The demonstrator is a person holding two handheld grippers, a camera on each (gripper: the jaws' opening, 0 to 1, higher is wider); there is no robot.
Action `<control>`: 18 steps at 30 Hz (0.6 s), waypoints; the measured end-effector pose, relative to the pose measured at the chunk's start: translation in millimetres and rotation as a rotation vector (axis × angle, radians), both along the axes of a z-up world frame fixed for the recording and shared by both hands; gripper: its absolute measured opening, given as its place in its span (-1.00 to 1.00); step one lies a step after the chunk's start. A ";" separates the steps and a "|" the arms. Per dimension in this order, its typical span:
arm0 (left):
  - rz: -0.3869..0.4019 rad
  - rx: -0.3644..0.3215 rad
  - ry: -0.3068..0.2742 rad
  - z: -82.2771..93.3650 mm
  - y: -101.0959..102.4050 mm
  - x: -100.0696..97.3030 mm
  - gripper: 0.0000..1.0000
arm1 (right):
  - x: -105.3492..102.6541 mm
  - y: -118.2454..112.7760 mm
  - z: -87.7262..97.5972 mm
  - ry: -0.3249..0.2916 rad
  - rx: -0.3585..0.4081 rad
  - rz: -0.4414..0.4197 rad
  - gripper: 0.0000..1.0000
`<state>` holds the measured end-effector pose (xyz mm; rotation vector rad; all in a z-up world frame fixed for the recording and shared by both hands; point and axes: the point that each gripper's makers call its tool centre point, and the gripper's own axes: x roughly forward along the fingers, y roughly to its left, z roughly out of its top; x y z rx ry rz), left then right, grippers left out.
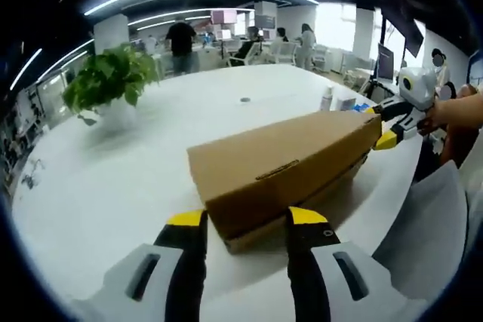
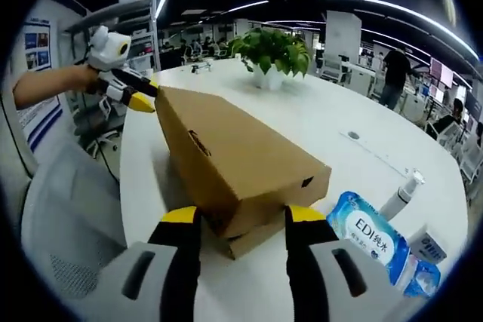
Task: Operate the shoe box by opening the lid, removing the specified soft item, and placing it in the target area until the item is outside and the box remains undamaged.
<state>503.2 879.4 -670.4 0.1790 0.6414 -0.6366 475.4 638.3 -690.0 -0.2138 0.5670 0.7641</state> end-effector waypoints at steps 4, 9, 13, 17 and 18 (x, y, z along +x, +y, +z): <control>0.005 -0.006 0.016 -6.0 -0.7 -1.7 -0.18 | -1.8 0.5 -3.9 0.026 0.031 -0.014 -0.13; 0.017 -0.006 0.028 -11.7 1.1 -1.4 -0.23 | -2.6 2.4 -8.5 0.045 0.041 -0.022 -0.10; 0.020 -0.002 0.042 -18.1 0.1 -2.8 -0.22 | -3.8 3.7 -12.5 0.061 0.051 -0.034 -0.09; 0.025 0.004 0.057 -25.0 -0.1 -3.6 -0.23 | -2.7 3.2 -16.7 0.077 0.071 -0.058 -0.09; 0.026 0.005 0.058 -26.0 -0.1 -3.6 -0.23 | -2.7 3.5 -17.6 0.078 0.070 -0.059 -0.09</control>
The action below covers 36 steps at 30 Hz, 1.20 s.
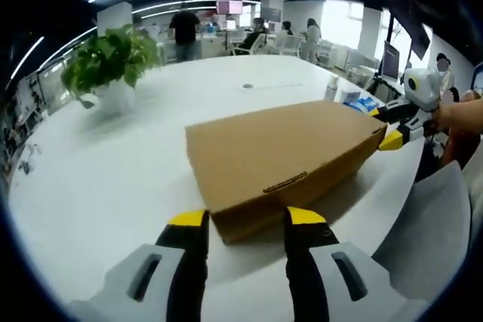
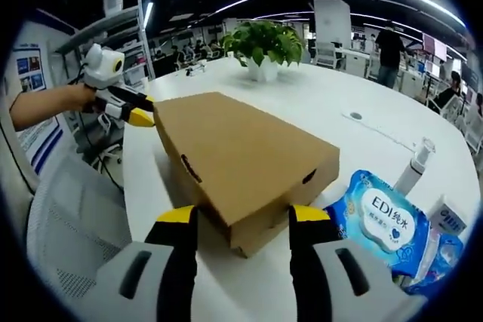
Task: Operate the shoe box by opening the lid, removing the specified soft item, and placing it in the target area until the item is outside and the box remains undamaged.
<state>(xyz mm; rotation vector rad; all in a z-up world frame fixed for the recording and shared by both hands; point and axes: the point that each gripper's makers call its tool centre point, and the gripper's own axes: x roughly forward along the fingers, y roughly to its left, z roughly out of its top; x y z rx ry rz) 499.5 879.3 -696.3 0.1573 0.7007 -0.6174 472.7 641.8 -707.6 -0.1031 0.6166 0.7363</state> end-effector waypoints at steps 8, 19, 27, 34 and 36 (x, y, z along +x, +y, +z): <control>0.005 0.015 0.029 -13.0 -0.2 -1.3 -0.27 | -0.9 1.5 -13.7 -0.003 -0.043 -0.001 -0.10; 0.015 0.035 0.057 -25.7 -0.8 -0.1 -0.28 | -0.4 1.3 -22.8 -0.016 -0.085 0.009 -0.13; 0.018 0.051 0.062 -29.1 -2.7 6.7 -0.28 | 6.2 -1.9 -24.5 -0.030 -0.101 0.007 -0.13; 0.013 0.055 0.068 -29.3 -5.6 19.7 -0.29 | 20.4 -6.0 -24.5 -0.027 -0.105 0.014 -0.14; 0.012 0.055 0.069 -29.3 -7.0 23.8 -0.29 | 24.9 -7.5 -24.6 -0.025 -0.107 0.016 -0.13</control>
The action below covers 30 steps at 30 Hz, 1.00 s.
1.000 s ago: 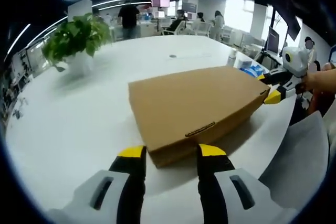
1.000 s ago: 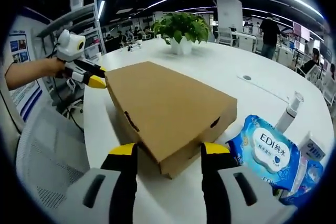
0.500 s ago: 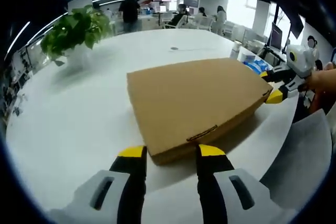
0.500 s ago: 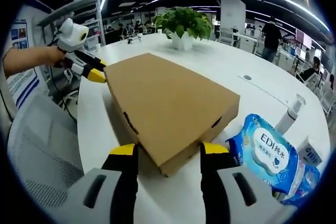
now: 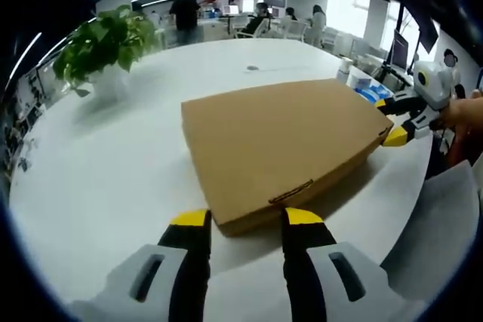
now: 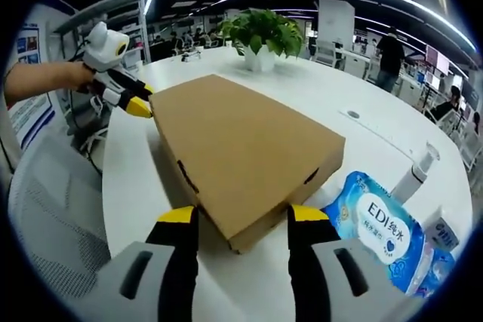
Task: Operate the shoe box by opening the lid, removing the specified soft item, and placing it in the target area until the item is outside and the box remains undamaged.
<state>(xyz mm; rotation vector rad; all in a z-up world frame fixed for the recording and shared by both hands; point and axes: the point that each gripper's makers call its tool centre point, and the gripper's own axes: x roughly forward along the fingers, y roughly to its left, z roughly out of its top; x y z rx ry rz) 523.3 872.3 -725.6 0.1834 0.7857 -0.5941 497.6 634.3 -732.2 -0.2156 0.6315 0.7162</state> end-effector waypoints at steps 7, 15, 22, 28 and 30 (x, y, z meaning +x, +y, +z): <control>-0.007 0.008 0.006 0.0 -4.3 13.9 -0.33 | 17.9 -6.1 0.0 0.004 -0.005 0.015 -0.13; -0.007 0.013 0.008 -0.1 -10.7 33.5 -0.33 | 39.2 -13.1 -0.4 0.004 -0.013 0.017 -0.13; -0.015 0.012 0.008 -0.4 -16.6 54.1 -0.33 | 56.5 -19.0 -0.5 0.005 -0.014 0.010 -0.13; -0.022 0.011 0.008 -0.4 -19.9 66.6 -0.33 | 67.7 -21.6 -0.6 0.005 -0.014 0.002 -0.13; -0.026 0.011 0.008 -0.4 -20.0 70.7 -0.33 | 70.4 -22.1 -0.7 0.005 -0.016 0.001 -0.12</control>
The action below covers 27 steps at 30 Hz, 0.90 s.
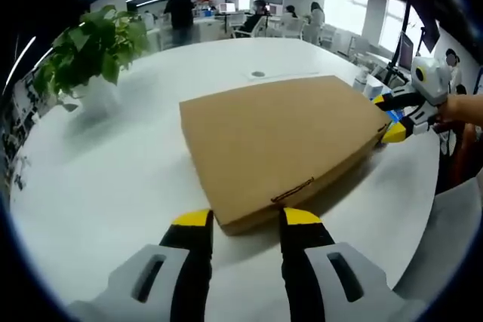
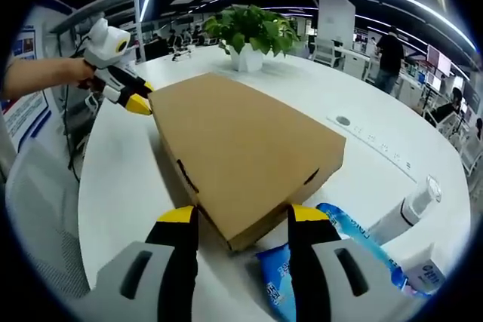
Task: Operate the shoe box by opening the lid, removing the specified soft item, and placing it in the target area until the item is outside and the box remains undamaged.
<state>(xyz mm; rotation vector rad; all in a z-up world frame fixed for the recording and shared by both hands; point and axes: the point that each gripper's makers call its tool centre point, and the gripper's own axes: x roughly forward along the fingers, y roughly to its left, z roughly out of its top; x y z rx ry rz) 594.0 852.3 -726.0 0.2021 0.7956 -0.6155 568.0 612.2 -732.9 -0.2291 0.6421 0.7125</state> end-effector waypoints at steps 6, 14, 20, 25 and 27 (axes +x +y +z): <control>-0.002 -0.005 -0.001 0.1 -0.7 0.9 -0.33 | 2.7 -0.3 -0.3 0.001 -0.004 0.002 -0.12; -0.018 -0.002 -0.016 0.1 1.0 2.0 -0.33 | 3.6 -1.2 -0.5 0.004 -0.010 -0.009 -0.11; -0.019 0.008 -0.046 4.5 2.2 1.2 -0.06 | 1.5 -3.9 0.8 0.015 -0.005 -0.035 -0.12; -0.007 0.000 -0.054 10.6 8.3 -6.0 -0.05 | -2.5 -9.1 12.2 -0.004 0.021 -0.062 -0.12; -0.004 -0.007 -0.056 13.3 9.7 -11.6 -0.03 | -5.0 -12.5 16.3 -0.016 0.024 -0.070 -0.10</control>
